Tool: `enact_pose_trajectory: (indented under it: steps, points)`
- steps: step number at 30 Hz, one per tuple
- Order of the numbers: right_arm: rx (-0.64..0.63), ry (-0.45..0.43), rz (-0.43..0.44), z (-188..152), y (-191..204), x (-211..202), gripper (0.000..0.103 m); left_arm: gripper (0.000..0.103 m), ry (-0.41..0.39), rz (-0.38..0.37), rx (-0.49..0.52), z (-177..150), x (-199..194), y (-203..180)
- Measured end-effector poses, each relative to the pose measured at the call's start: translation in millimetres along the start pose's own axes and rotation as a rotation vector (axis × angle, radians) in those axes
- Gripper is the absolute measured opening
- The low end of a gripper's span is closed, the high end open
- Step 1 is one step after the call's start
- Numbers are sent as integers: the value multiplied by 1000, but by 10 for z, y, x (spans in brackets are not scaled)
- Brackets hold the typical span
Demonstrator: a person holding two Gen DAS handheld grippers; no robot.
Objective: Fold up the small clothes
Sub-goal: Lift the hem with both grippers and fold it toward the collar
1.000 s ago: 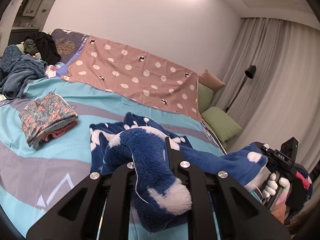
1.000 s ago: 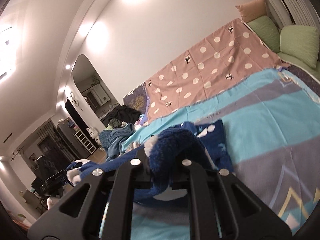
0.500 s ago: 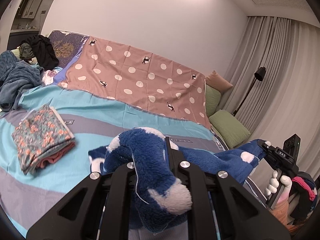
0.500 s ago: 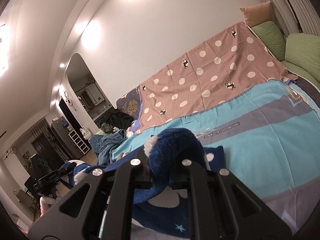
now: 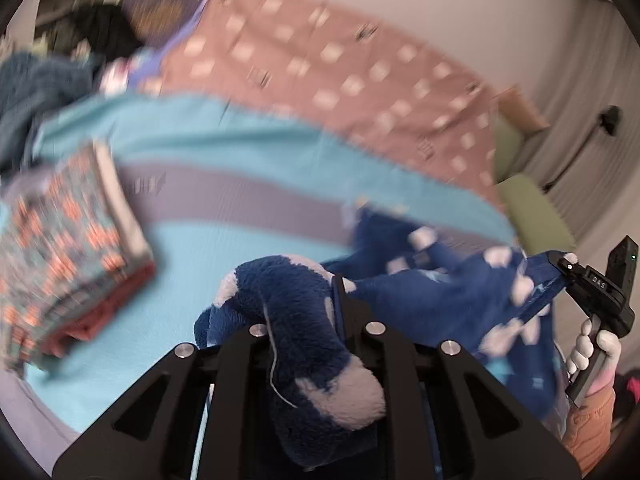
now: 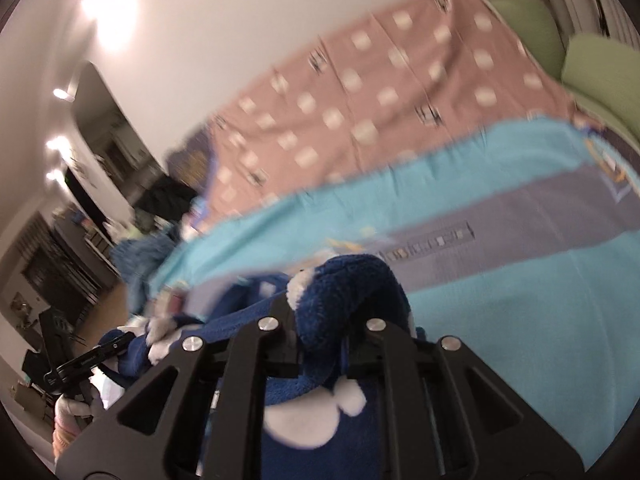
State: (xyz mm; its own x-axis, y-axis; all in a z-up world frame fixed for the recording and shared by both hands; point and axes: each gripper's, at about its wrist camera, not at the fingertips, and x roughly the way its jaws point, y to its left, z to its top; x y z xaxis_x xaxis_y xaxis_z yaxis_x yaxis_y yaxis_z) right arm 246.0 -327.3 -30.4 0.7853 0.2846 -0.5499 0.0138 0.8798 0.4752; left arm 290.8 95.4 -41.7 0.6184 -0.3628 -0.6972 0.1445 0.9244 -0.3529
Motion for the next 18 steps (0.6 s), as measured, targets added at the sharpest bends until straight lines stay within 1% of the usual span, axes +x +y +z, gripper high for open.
enact_pose_trajectory:
  steps: [1, 3, 5, 6, 7, 8, 13, 16, 18]
  points:
    - [21, 48, -22, -46, -99, 186, 17, 17, 29, 4, -26, -16, 141, 77]
    - [78, 112, -31, -130, -255, 378, 19, 17, 58, -14, -43, -2, 233, 143]
    - [91, 110, -15, -149, -292, 343, 19, 17, 57, -29, -27, 59, 149, 124]
    - [87, 104, -11, -149, -277, 302, 26, 18, 52, -33, -14, 80, 98, 104]
    - [78, 92, -7, -150, -260, 216, 38, 20, 43, -41, -1, 101, 18, 81]
    - [64, 81, -5, -157, -231, 128, 41, 20, 32, -50, 6, 113, -71, 63]
    - [-45, 61, 41, -236, 3, -289, 45, 24, -20, -82, 24, 56, -374, -43]
    - [-150, 82, 59, -390, 231, -459, 45, 30, -36, -80, 47, -55, -481, -95]
    - [-242, 123, 65, -544, 406, -477, 46, 35, -39, -77, 63, -93, -502, -113]
